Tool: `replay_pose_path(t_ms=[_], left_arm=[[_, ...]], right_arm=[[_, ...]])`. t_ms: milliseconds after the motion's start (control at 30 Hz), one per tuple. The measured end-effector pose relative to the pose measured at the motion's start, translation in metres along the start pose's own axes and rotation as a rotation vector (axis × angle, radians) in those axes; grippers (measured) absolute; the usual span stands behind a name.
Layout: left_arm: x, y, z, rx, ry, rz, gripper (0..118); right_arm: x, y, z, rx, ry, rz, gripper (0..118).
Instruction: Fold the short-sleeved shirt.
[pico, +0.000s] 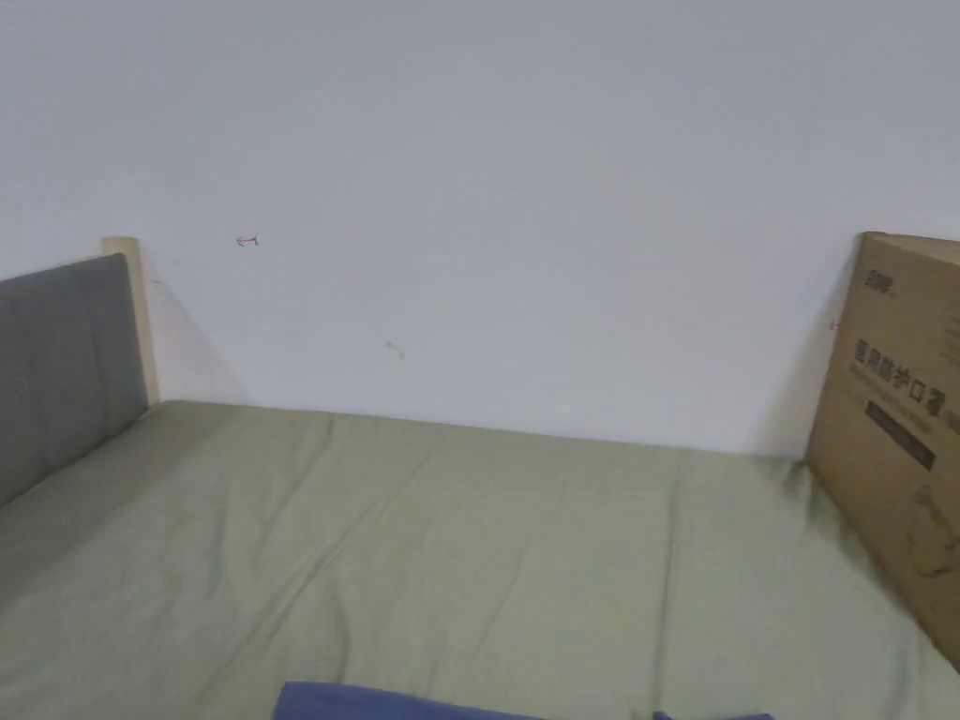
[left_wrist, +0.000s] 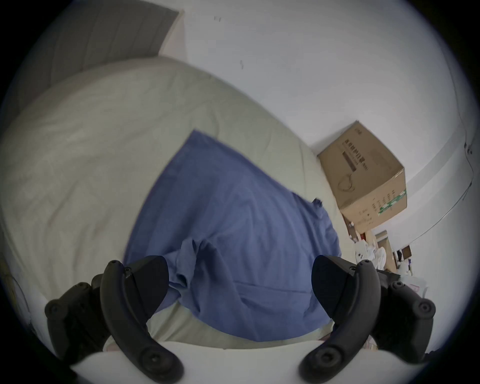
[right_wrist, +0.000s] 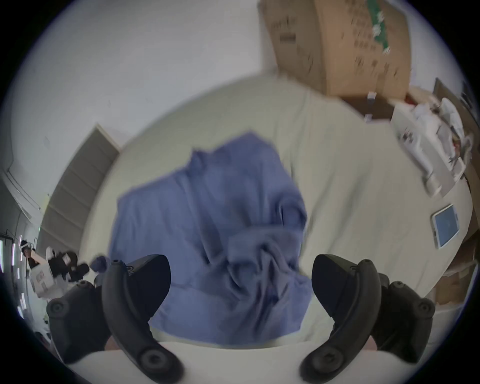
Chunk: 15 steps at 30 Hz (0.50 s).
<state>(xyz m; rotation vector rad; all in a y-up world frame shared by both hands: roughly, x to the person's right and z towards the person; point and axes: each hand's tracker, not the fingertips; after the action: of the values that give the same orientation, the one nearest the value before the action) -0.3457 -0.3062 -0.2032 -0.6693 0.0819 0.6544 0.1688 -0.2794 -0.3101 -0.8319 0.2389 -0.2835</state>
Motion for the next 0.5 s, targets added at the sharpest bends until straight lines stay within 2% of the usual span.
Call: replay_pose_path(t_ms=[100,167,267,300,333,367,400,433,467,500], left_arm=[[0.031,0.001,0.053,0.233,0.05,-0.14,113],[0.052,-0.007,0.078,0.43,0.109,-0.26,113],[0.077,-0.014,0.107,0.663,0.105,-0.406,112],[0.083,-0.014,0.108,0.69,0.113,-0.426,108],[0.089,-0.009,0.11,0.691,0.113,-0.443,87],[0.092,-0.007,0.109,0.688,0.092,-0.46,55],[0.095,-0.003,0.105,0.667,0.082,-0.47,15],[0.099,0.0,0.097,0.628,0.117,-0.505,0],[0.102,0.007,0.089,0.605,0.154,-0.524,0],[0.101,0.013,0.078,0.571,0.177,-0.551,0]], right_arm=[[-0.02,0.002,0.045,0.286,0.068,-0.033,110],[-0.034,0.001,0.066,0.448,0.12,-0.018,110],[-0.061,0.001,0.077,0.573,0.148,0.095,107],[-0.068,0.001,0.077,0.585,0.157,0.129,97],[-0.075,0.003,0.077,0.589,0.175,0.161,62],[-0.082,0.007,0.075,0.586,0.182,0.184,26],[-0.089,0.009,0.072,0.583,0.159,0.204,5],[-0.094,0.011,0.069,0.584,0.111,0.229,5],[-0.097,0.012,0.066,0.588,0.103,0.238,5],[-0.095,0.016,0.058,0.573,0.151,0.237,5]])
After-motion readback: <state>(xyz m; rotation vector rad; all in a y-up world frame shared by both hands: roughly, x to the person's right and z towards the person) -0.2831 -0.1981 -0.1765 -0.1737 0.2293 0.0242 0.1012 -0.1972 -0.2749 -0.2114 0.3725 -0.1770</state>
